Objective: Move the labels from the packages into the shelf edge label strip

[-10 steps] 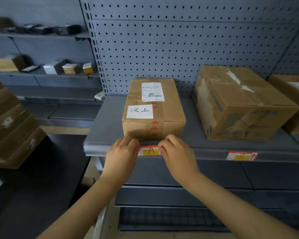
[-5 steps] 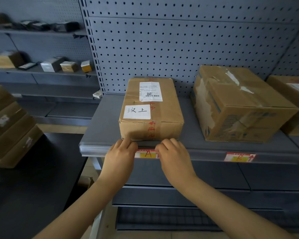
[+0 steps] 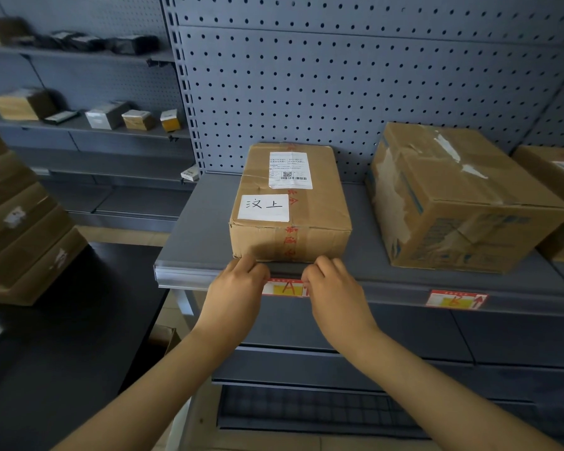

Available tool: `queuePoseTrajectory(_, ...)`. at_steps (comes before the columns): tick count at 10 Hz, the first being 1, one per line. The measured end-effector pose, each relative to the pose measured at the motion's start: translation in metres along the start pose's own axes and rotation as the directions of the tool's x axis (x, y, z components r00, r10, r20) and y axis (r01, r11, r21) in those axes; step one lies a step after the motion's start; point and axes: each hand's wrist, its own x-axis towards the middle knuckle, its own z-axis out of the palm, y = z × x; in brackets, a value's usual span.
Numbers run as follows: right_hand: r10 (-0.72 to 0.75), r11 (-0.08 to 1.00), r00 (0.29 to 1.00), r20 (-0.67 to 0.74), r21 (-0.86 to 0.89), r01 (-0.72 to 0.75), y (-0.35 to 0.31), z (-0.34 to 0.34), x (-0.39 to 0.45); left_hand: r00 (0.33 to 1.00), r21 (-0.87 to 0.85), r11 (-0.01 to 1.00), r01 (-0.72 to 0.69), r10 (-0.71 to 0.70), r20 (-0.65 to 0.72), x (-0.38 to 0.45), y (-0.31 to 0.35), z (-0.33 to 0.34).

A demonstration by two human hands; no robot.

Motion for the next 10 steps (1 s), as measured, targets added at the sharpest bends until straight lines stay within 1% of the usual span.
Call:
queuePoseTrajectory(2, 0.001, 0.998, 1.0, 0.003, 0.064, -0.001, 0.003, 0.004, -0.001, 0.999, 0.034, 0.999, -0.014, 0.013, 0.034, 0.0, 0.005, -0.005)
queuePoseTrajectory(4, -0.007, 0.995, 1.0, 0.019, 0.103, 0.005, 0.005, 0.002, -0.001, 0.999, 0.115, 0.993, -0.006, 0.001, 0.047, 0.003, 0.009, -0.006)
queuePoseTrajectory(5, -0.016, 0.994, 0.999, 0.044, 0.11, 0.011, 0.007, 0.0, -0.001, 0.996, 0.156, 0.987, -0.024, 0.011, 0.085, 0.004, 0.01, -0.01)
queuePoseTrajectory(6, -0.019, 0.993, 0.998, 0.059, 0.118, 0.012, 0.008, -0.005, -0.003, 0.991, 0.237, 0.97, -0.049, 0.018, 0.13, 0.005, 0.014, -0.017)
queuePoseTrajectory(7, 0.009, 0.982, 0.999, 0.035, 0.187, -0.015, 0.006, -0.016, -0.013, 0.988, 0.233, 0.968, -0.091, 0.057, 0.146, 0.002, 0.021, -0.026)
queuePoseTrajectory(8, 0.057, 0.961, 0.997, -0.061, 0.275, -0.038, 0.01, -0.041, -0.028, 0.981, 0.221, 0.969, -0.115, 0.076, 0.177, 0.002, 0.031, -0.037)
queuePoseTrajectory(9, 0.09, 0.937, 0.981, -0.172, 0.348, -0.025, 0.019, -0.079, -0.046, 0.978, 0.238, 0.963, -0.128, 0.083, 0.19, 0.003, 0.044, -0.052)
queuePoseTrajectory(10, 0.137, 0.907, 0.936, -0.323, 0.42, 0.013, 0.037, -0.148, -0.072, 0.983, 0.248, 0.958, -0.146, 0.111, 0.149, 0.004, 0.065, -0.074)
